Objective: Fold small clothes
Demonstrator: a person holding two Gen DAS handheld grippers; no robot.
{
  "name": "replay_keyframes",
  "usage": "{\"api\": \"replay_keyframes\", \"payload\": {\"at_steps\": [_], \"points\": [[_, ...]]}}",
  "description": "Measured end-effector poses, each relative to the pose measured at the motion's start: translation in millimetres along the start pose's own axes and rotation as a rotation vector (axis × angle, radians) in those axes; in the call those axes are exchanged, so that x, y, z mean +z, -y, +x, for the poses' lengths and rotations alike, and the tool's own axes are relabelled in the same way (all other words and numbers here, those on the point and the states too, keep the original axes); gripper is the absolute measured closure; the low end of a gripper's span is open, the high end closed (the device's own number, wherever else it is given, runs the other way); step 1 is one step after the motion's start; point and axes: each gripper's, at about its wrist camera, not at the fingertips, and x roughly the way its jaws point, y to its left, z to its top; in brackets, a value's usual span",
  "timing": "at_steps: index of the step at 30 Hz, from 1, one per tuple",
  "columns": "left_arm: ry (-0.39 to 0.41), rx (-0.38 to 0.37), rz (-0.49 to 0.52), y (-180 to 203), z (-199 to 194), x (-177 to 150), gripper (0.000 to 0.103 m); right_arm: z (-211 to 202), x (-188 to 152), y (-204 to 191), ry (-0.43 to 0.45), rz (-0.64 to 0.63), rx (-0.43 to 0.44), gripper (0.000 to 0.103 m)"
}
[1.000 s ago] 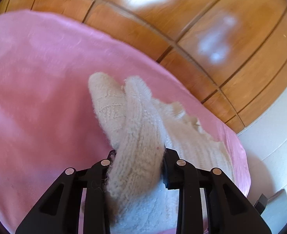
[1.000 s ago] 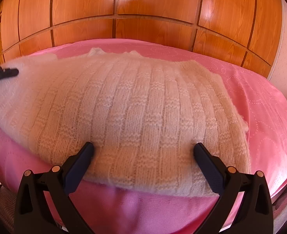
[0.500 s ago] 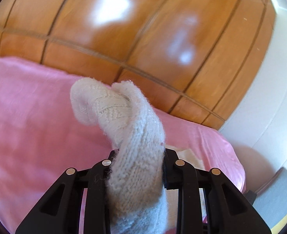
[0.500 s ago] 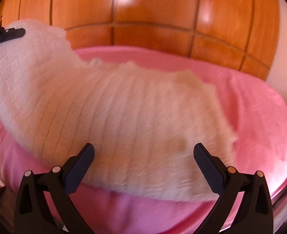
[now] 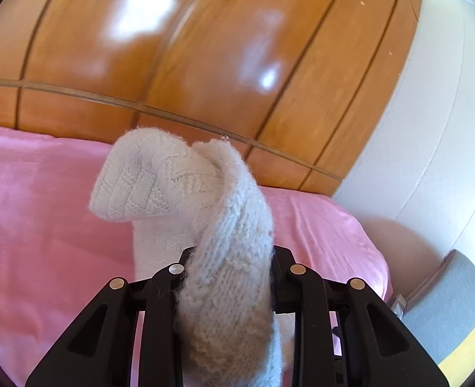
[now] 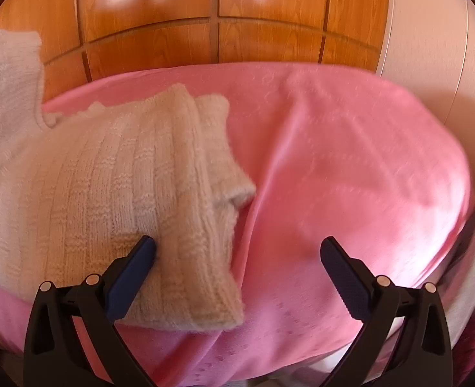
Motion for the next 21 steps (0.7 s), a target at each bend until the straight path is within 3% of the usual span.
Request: {"api": "replay_keyframes", "payload": {"at_steps": [13,21], "points": [[-0.129,-0.066,0.132,59,67,-19,0.077,0,-11,5,0.006,0.054,0.037,0.002],[-0.202,-0.047,0.235,86,109,-52,0.077,-1,-14,9,0.011,0.066,0.054,0.002]]}}
